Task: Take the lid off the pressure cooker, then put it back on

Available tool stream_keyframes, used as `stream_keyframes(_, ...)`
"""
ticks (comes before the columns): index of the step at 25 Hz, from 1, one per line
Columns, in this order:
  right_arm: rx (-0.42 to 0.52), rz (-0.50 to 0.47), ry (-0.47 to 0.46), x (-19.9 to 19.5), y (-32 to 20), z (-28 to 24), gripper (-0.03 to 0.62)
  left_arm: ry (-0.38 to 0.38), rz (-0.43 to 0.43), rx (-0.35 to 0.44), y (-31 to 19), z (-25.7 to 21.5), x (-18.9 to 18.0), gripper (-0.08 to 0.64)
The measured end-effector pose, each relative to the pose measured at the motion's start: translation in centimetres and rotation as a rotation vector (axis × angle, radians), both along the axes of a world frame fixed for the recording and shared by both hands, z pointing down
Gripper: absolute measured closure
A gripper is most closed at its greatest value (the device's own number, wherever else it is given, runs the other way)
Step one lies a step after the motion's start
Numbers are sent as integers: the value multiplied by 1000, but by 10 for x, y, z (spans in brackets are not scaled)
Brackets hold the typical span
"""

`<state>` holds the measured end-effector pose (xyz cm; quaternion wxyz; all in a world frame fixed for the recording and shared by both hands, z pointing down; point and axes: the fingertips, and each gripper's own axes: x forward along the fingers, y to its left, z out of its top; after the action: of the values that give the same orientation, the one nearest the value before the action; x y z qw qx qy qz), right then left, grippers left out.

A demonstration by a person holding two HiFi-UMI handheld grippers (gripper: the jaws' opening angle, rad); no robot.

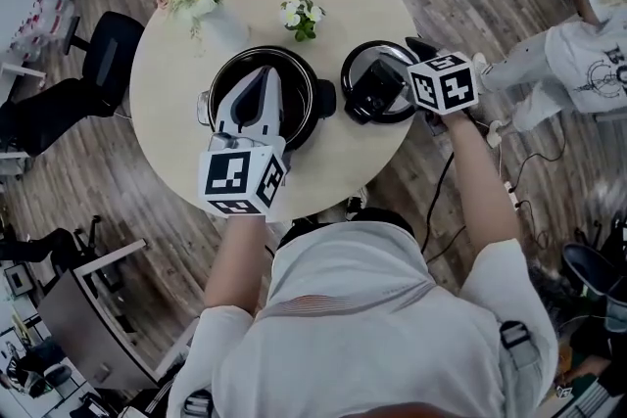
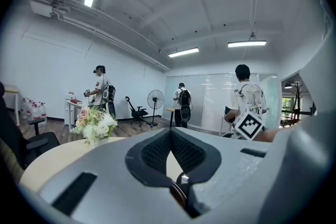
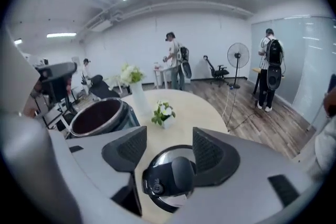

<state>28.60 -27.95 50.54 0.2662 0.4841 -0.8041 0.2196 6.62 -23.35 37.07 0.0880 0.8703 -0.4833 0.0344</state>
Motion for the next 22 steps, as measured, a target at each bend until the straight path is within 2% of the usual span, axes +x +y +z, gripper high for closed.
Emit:
stream_keyframes(2,105,14,-61,-4,12,-32,342,1,0,4,1,-2,-2,555)
stream_keyframes(5,250,52,-104,-5,32,-75,405,-1,10,10,4,-3,-1,556)
stream_keyframes(7,328,80,-120,-5,47,-99,434,-2,17,11,7,-4,-1,556)
stream_keyframes(12,506,164,-165,3,78,-148,574,7,27,17,10,-7,-1,556)
stream_keyframes(13,535,178,-169,6,83,-155,585,7,28,17,11,-7,-1,555)
stream_keyframes(16,589,201,-160,12,97,-169,591,8,34,13,14,-6,0,556)
stream_keyframes(22,581,223,-143,17,103,-174,591,13,45,15,18,-9,1,555)
